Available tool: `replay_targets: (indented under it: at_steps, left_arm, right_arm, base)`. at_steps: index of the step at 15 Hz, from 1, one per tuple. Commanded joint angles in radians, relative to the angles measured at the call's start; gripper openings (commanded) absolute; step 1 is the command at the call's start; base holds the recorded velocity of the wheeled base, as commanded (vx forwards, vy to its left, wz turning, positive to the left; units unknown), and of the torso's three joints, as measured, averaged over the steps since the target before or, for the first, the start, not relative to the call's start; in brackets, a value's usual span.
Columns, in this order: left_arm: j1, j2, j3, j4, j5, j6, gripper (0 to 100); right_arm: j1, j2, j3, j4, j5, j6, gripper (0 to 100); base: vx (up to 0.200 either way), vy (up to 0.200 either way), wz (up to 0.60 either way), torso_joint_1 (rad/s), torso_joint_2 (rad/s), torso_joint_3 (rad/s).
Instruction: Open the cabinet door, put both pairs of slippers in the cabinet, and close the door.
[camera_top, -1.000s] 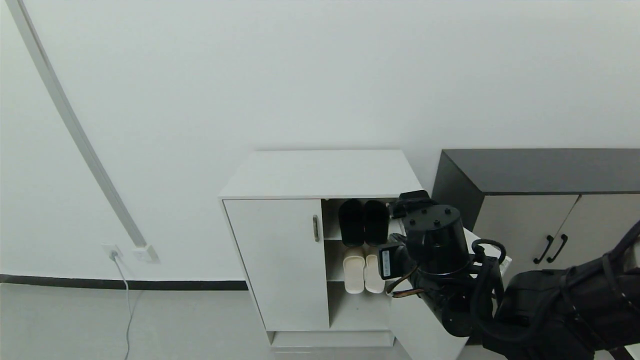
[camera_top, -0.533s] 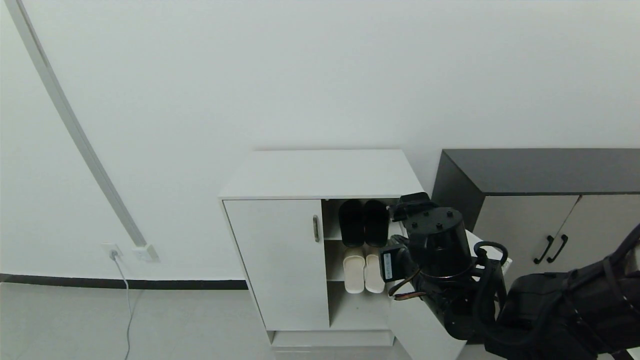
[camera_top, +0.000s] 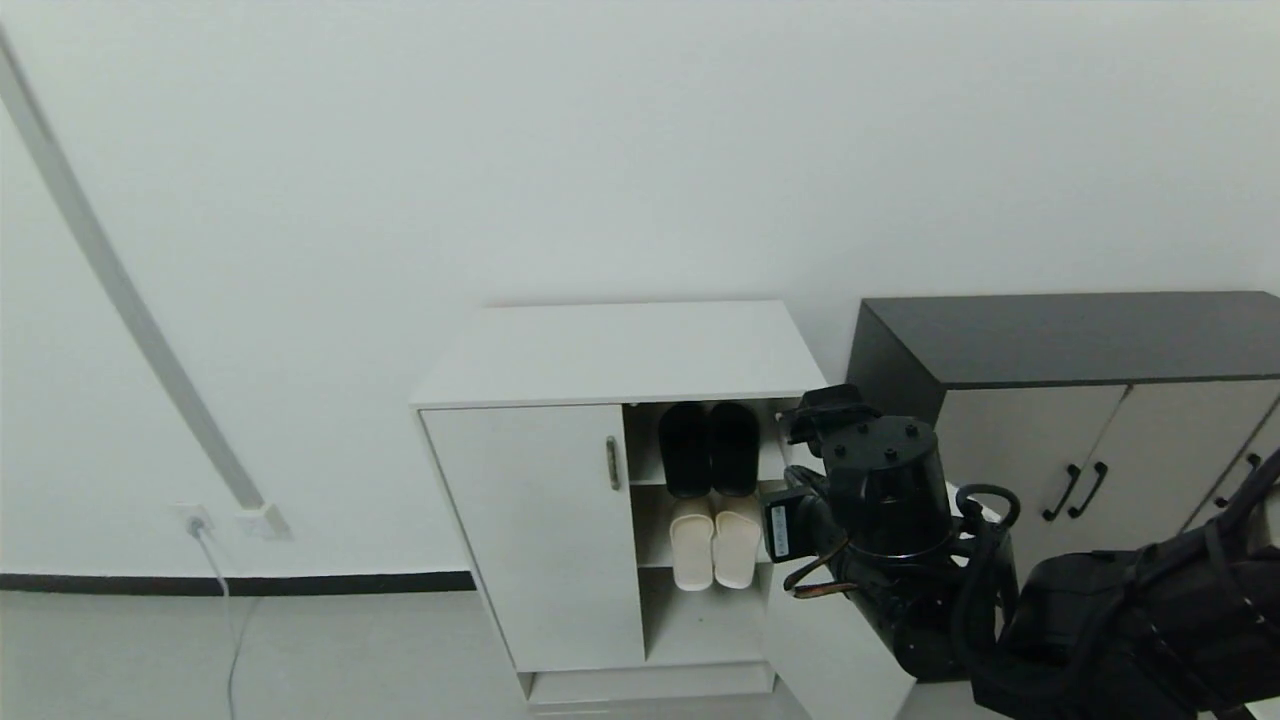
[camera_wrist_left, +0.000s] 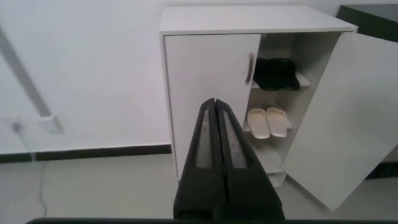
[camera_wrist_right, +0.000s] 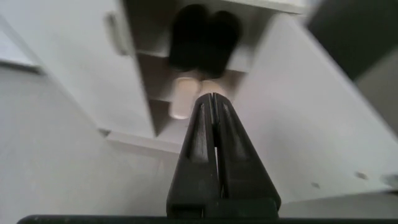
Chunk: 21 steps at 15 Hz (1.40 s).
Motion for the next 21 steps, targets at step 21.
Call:
replay_targets:
  at_steps: [21]
  left_arm:
    - [0.001, 0.001, 0.000, 0.000, 0.000, 0.000, 0]
  right_arm:
    - [-0.099, 0.054, -0.033, -0.034, 0.017, -0.027, 0]
  base:
    - [-0.048, 0.000, -0.03, 0.000, 0.00, 0.000]
